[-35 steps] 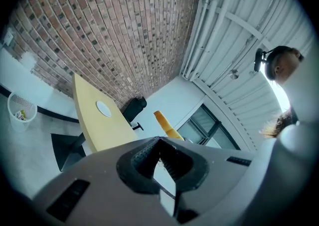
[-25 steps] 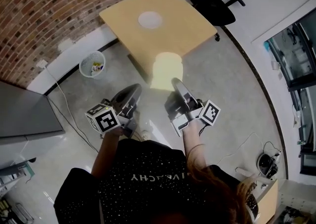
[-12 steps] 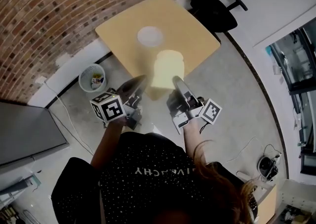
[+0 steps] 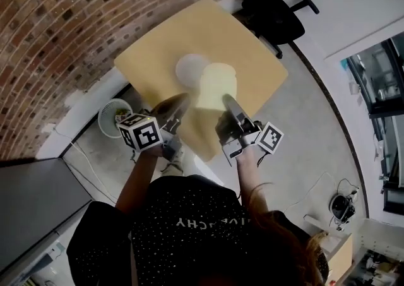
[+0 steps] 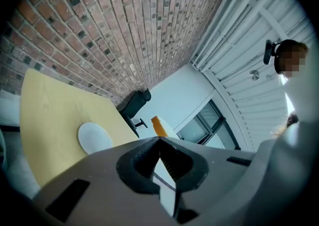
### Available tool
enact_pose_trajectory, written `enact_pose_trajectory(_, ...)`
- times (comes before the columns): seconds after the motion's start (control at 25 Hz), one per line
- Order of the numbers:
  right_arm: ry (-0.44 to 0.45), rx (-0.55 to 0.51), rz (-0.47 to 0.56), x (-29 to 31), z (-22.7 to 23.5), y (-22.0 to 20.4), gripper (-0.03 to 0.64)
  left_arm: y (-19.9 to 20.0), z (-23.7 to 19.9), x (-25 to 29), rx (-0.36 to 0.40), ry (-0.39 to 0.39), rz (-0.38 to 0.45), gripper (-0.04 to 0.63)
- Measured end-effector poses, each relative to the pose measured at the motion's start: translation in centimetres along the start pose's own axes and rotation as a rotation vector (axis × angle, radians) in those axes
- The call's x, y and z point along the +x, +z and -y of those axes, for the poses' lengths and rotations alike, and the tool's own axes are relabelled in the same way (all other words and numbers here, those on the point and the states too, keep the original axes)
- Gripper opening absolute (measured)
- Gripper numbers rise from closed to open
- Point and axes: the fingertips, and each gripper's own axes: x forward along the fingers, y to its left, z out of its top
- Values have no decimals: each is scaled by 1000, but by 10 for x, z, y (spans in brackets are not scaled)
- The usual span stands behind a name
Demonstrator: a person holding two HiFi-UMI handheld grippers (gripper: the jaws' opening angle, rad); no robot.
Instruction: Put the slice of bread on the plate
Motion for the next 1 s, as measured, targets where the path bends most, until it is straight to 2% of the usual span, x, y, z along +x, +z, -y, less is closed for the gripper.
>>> enact_pose_trajectory(0.2,-149,-26,-36,54,79,27,95,16,-70,22,-46,51,-6,9)
enact_pose_trajectory(0.44,-286,-54,-120,101,156,35,95,19,-111,28,-101,93,26,9)
enact_pose_trajectory(0.64,-352,-29,-174,130,189,22,95,17,-127,16,-122,148,57,9)
enact_pose_trajectory(0.76,-422,-46,-221,136,205,13,95,13,-132,6,-134,173,65,9)
enact_pose_trajectory(0.88,-514,-102,-265,136,216,11,95,12,-135,1,-151,177,75,9)
enact_pose_trajectory(1.0,-606,-212,-314,134,222,10,114,13,-136,-4,-154,185,80,9)
